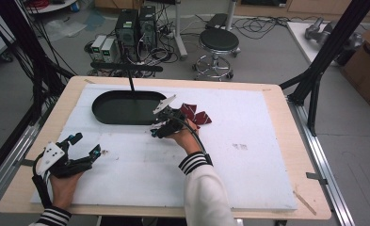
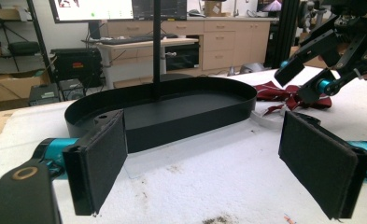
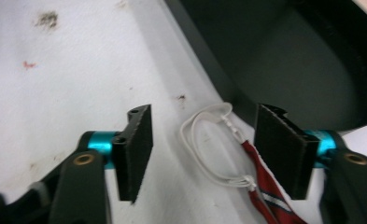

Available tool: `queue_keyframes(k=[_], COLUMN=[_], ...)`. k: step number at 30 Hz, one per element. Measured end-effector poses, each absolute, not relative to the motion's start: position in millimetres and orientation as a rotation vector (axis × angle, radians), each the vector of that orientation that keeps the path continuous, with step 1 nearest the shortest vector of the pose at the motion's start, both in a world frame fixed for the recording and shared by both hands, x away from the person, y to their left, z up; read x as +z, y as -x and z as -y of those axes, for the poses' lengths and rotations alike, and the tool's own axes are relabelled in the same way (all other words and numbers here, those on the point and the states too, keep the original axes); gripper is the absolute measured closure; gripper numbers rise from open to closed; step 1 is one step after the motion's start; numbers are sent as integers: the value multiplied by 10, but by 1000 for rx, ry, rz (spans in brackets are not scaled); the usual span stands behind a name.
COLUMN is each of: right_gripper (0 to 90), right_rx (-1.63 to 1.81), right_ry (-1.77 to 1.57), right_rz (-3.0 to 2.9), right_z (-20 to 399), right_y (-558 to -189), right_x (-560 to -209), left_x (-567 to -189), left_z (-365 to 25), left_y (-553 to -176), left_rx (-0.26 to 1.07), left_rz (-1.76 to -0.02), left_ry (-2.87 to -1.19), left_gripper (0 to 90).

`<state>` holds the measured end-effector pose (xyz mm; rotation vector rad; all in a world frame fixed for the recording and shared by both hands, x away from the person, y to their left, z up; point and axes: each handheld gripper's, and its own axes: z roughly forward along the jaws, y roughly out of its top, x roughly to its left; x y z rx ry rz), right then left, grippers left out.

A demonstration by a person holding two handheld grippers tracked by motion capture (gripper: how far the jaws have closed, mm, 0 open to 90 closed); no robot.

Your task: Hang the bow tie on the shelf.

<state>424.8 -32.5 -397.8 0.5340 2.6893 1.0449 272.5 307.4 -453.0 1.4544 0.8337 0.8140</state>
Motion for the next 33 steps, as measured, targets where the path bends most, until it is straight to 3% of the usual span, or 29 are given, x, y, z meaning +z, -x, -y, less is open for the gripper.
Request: queue_keyframes(k=[7,12,19,33], right_gripper=[515,537,635,655], right_rx=[988,956,924,807], right_ry=[-512,-500,-472,-373], right_rz=[-2718,-2761,-2783,-2807], right_z=[317,293,257,230], right_y=[-4272,-4290,-4310,-4311], right_x=[-4021,-4091,-4148,-4200], left_x=[-4531,-4531,-4530,-4531], left_z=[-3074,-3074,-3078,-3079], left_y=[-2724,-2725,-2726,-2726], left_rx=[814,814,814,813], left_rz=[-834,-834,-834,-836], left_ry=[-1454,-1453,-1452,-1451], left_gripper=[158,158,158,158])
